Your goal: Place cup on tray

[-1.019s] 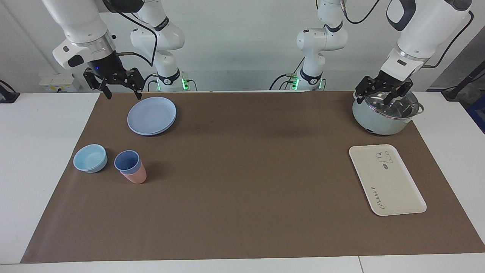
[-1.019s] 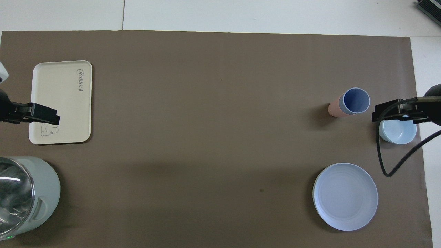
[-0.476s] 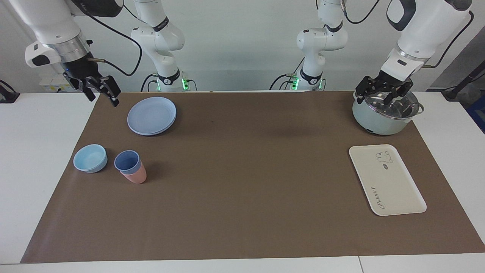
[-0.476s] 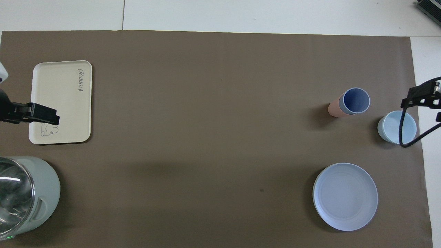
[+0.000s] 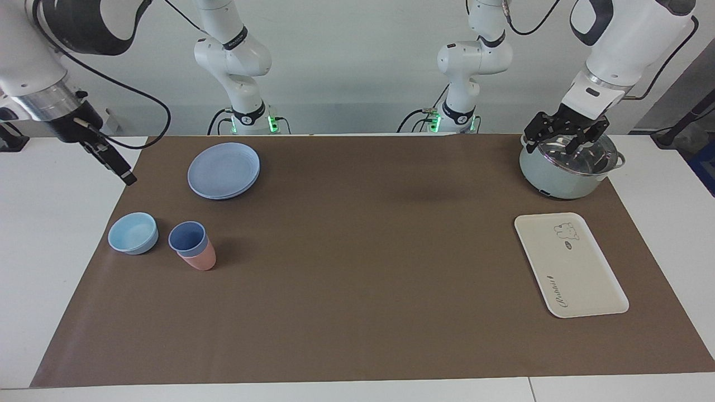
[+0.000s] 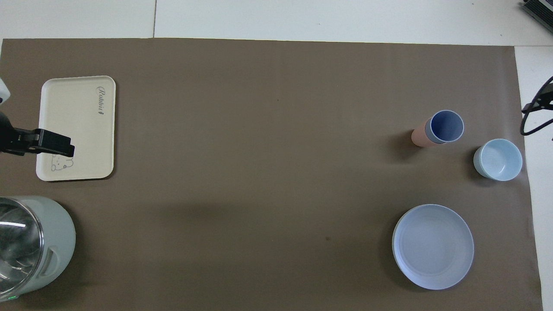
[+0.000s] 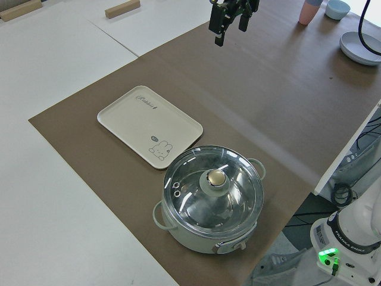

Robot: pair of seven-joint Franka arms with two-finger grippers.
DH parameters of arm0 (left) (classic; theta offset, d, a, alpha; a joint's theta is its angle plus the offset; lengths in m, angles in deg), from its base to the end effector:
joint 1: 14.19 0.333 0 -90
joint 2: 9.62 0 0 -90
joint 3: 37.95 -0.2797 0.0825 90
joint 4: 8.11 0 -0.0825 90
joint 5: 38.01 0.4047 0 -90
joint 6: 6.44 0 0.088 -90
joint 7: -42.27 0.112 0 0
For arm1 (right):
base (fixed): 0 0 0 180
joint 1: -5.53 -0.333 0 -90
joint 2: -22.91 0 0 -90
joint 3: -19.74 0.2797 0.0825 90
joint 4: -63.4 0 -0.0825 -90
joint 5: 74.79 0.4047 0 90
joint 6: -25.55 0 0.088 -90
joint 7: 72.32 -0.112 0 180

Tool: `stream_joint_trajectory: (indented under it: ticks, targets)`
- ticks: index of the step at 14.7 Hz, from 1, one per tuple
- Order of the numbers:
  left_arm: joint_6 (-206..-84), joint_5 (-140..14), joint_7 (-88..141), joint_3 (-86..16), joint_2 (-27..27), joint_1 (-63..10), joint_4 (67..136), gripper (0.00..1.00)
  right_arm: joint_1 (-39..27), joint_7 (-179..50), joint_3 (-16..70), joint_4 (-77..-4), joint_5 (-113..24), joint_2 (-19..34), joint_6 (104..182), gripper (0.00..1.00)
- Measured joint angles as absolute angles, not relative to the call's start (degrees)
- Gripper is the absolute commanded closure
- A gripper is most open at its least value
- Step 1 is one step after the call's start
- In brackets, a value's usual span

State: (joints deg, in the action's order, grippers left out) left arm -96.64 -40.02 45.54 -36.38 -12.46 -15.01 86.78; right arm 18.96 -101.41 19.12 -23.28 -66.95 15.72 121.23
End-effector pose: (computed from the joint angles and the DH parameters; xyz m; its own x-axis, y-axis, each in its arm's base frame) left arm 0.5596 -0.0276 0.5697 0.9947 -0.0984 -0.0303 -0.0973 -0.9946 0.0355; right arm 0.6028 -0.1360 0.5470 0.7232 -0.6896 -0.0387 -0.6877 -0.7137 -0.1327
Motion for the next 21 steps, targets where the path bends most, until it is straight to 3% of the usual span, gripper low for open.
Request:
stream_joint_trajectory:
  ticks: [8, 15, 21]
  targets:
    - [-96.64, -40.02, 45.54, -36.38, -12.46, -14.99, 86.78, 0.0, 23.01, -110.36, 19.13, -12.96, -60.24, -3.26, 124.39, 0.14]
    - [-96.64, -40.02, 45.54, -36.38, -12.46, -14.98, 86.78, 0.0, 26.17, -112.58, 19.11, -12.46, -49.14, -11.86, 124.41, 0.15]
    - [-96.64, -40.02, 45.54, -36.38, -12.46, -14.97, 86.78, 0.0, 25.77, -114.45, 19.52, -14.76, -43.6, -15.22, 125.65, 0.2]
